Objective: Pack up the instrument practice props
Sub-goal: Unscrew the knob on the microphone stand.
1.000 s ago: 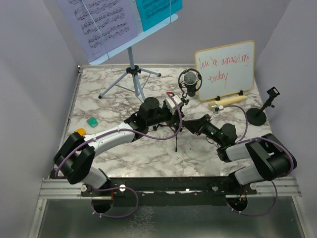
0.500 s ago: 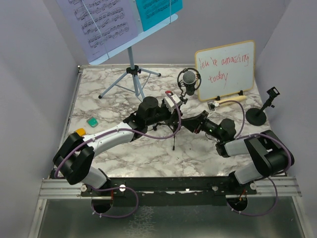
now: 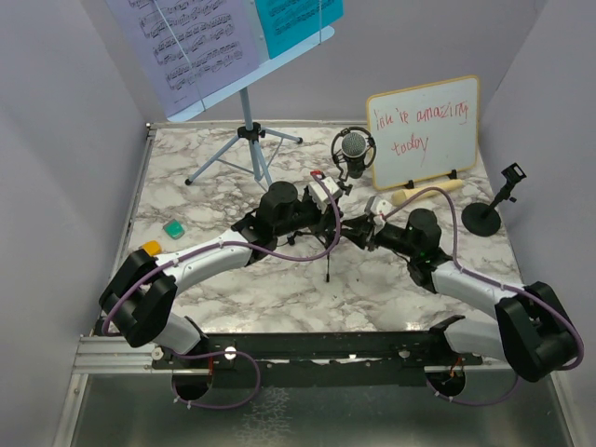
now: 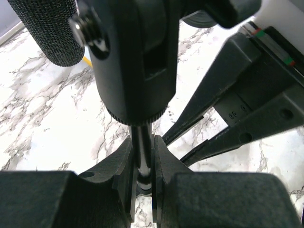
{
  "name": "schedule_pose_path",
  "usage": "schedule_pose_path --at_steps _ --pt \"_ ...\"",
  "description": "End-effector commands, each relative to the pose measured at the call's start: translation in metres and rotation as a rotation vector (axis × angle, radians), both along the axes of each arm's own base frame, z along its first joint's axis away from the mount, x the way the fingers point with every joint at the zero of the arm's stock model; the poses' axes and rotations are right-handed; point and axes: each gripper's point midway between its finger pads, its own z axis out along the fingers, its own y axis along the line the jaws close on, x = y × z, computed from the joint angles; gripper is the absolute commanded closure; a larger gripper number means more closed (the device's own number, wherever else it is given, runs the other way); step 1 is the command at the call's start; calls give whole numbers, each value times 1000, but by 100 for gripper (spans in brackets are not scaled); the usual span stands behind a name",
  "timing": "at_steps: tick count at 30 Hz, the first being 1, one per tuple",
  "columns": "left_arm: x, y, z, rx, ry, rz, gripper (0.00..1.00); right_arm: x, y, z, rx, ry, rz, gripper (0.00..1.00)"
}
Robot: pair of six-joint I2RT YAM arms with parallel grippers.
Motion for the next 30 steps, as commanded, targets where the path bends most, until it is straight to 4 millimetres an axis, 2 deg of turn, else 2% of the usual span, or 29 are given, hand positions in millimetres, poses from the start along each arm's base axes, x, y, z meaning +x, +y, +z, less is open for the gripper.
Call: schedule_pose_path --at_steps 1,10,17,19,21,23,25,27,30 --pt "-14 -7 20 -52 -18 -55 100 6 -9 -17 -327 -293 64 99" --pt "-14 -8 18 -59 -10 -53 100 24 -10 -7 -699 -729 -21 99" --pt "-14 -6 22 -63 -21 -46 100 17 -10 0 -943 -1009 -123 99" --pt "-14 -5 22 -63 -24 -44 100 14 -8 8 -922 -1063 -161 98" --pt "-13 -5 22 -62 -28 -41 100 13 -6 8 -896 -1040 -167 92" --pt "-12 -4 23 -59 -35 -35 100 12 -5 10 -820 -963 -189 80" --pt "-12 -3 22 -57 -39 -32 100 8 -1 16 -698 -866 -208 60" --pt "-11 -3 22 -55 -39 -30 100 1 1 23 -579 -782 -218 53" --pt "-11 -3 22 -54 -41 -31 100 -10 -1 27 -453 -684 -226 48"
